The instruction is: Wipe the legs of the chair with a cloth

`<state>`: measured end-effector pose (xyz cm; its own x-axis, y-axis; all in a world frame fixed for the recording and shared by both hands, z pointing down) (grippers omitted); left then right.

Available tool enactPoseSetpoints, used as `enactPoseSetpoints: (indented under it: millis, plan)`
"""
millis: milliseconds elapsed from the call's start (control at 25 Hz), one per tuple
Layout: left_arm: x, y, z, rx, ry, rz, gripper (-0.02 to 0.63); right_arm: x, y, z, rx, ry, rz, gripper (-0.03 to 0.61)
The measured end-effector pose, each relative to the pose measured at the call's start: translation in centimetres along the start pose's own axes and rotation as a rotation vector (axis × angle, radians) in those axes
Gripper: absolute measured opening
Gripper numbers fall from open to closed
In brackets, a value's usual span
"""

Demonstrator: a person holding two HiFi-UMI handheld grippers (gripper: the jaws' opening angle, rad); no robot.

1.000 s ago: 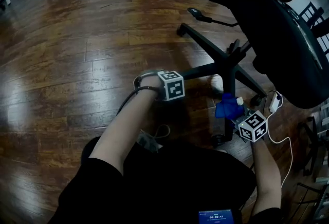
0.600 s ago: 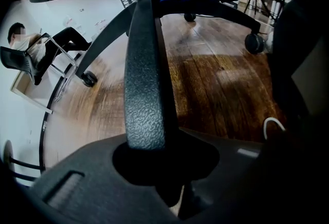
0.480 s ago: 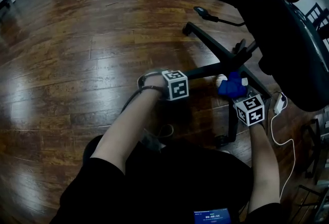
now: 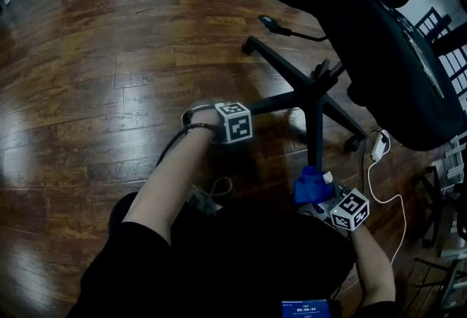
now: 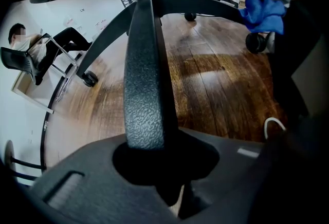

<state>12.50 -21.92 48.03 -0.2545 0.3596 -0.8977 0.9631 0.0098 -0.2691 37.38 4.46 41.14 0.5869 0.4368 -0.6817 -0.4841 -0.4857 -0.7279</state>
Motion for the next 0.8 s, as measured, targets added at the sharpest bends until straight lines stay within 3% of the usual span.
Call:
enactPoseSetpoints:
  millis: [80,240,480,680,800]
  plan:
    - [0.0,0.2,0.0,-0.001,0.003,-0.002,0.08,-0.1,0.7,-1.6,-0.017,0.002,-0.01,0.078]
    - [0.0,0.1,-0.1,-0.002,0.014,0.011,0.08,-1.6,4.4,-6.7,-0.009,-0.077,-0.043,0.078]
    - [0.2,0.3,-0.2,-0.002,0.006,0.0,0.078,-3.6,10.9,-14.5,0.012,-0.325,-0.136,0.081]
    - [0.2,0.2,0.0,-0.005,0.008,-0.002,0.077,-3.8,11.5,-14.9,0.005,-0.377,-0.183,0.083]
    - [0.1,0.1,-0.2,-0.002,0.011,-0.006,0.077,-4.2,10.6,-12.9,0.07,-0.398,-0.118,0.083]
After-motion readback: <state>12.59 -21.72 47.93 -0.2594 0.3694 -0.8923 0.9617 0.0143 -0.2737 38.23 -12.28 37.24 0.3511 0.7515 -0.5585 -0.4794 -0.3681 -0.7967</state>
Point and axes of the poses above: the fingertips, and each gripper's own axes: x backward along the fingers, z to its left, y out of its top, the point moved 10 cm from there along x, backward along the fingers, and after that the axes turned 5 degrees about y, right-handed, at the moved point
